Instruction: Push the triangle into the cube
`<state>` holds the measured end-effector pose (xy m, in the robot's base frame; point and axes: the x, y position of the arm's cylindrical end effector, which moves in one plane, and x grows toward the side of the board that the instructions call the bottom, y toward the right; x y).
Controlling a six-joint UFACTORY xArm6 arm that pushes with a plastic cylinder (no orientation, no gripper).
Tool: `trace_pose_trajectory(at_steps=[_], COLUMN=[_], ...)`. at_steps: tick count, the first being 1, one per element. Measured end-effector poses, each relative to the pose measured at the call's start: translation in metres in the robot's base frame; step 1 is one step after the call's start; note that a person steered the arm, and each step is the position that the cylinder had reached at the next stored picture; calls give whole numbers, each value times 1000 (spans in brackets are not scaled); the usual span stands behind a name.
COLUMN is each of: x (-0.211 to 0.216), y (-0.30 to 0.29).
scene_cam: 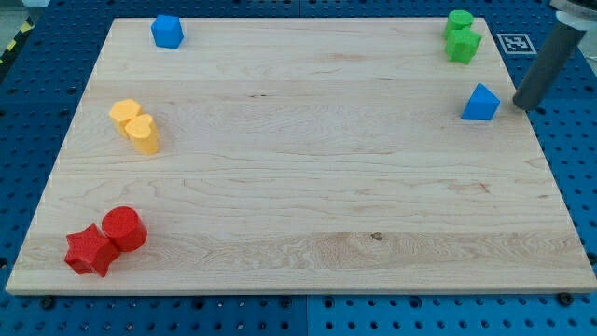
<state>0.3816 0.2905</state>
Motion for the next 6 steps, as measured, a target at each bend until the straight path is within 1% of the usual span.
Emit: trace_pose_trajectory(at_steps=[3,4,5,6], x=[11,11,34,42], y=[-99,-119,-124,-128])
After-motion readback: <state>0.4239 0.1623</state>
